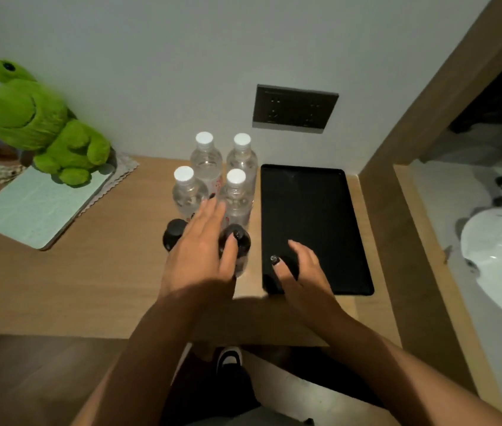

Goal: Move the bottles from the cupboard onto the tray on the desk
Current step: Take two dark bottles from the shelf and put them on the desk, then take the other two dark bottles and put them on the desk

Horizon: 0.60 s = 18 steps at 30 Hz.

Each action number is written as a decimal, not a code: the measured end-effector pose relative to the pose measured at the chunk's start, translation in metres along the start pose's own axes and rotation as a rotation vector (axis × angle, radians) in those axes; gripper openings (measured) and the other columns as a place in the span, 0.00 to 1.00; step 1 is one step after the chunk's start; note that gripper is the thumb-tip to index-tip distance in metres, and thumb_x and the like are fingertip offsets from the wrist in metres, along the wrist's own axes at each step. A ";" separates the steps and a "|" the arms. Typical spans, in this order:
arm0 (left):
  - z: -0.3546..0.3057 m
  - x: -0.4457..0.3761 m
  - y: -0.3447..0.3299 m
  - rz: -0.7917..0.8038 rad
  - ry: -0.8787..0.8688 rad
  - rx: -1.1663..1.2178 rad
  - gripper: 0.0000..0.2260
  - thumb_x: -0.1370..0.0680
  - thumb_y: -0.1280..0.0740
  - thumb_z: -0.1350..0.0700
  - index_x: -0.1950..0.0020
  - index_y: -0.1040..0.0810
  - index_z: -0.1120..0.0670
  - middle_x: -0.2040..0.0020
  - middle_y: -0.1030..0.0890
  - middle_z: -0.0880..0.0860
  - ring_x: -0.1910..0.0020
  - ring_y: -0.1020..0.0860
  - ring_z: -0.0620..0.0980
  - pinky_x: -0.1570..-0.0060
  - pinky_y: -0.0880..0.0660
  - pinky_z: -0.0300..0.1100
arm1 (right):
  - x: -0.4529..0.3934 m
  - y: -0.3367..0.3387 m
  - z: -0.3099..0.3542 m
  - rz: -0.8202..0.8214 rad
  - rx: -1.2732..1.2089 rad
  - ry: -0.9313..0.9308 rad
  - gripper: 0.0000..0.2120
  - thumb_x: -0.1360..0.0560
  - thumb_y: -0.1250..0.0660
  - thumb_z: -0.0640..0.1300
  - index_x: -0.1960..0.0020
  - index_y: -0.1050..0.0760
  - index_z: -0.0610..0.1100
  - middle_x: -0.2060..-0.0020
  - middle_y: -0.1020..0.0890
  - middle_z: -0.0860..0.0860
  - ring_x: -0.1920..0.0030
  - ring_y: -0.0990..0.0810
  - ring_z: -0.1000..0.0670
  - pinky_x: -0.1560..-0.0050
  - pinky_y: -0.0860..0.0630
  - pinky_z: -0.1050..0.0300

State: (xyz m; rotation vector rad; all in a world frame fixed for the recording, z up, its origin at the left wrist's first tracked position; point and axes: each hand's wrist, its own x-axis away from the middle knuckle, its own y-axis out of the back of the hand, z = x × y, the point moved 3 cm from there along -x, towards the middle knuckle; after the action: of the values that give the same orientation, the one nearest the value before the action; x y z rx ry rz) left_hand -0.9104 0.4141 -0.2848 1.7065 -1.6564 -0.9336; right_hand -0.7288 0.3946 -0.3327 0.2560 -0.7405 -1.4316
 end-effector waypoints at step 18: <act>-0.269 0.145 -0.153 0.335 -0.363 0.091 0.25 0.20 0.38 0.52 0.23 0.41 0.50 0.23 0.40 0.49 0.24 0.44 0.47 0.29 0.43 0.45 | 0.214 0.217 -0.173 -0.223 0.630 0.030 0.34 0.19 0.47 0.57 0.21 0.57 0.45 0.21 0.56 0.45 0.22 0.61 0.46 0.25 0.58 0.52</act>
State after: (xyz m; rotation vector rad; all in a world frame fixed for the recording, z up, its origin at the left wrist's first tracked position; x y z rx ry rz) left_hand -0.6055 0.2621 -0.2624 1.3058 -2.1681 -1.0573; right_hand -0.4591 0.1789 -0.2723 0.8656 -1.1545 -1.3624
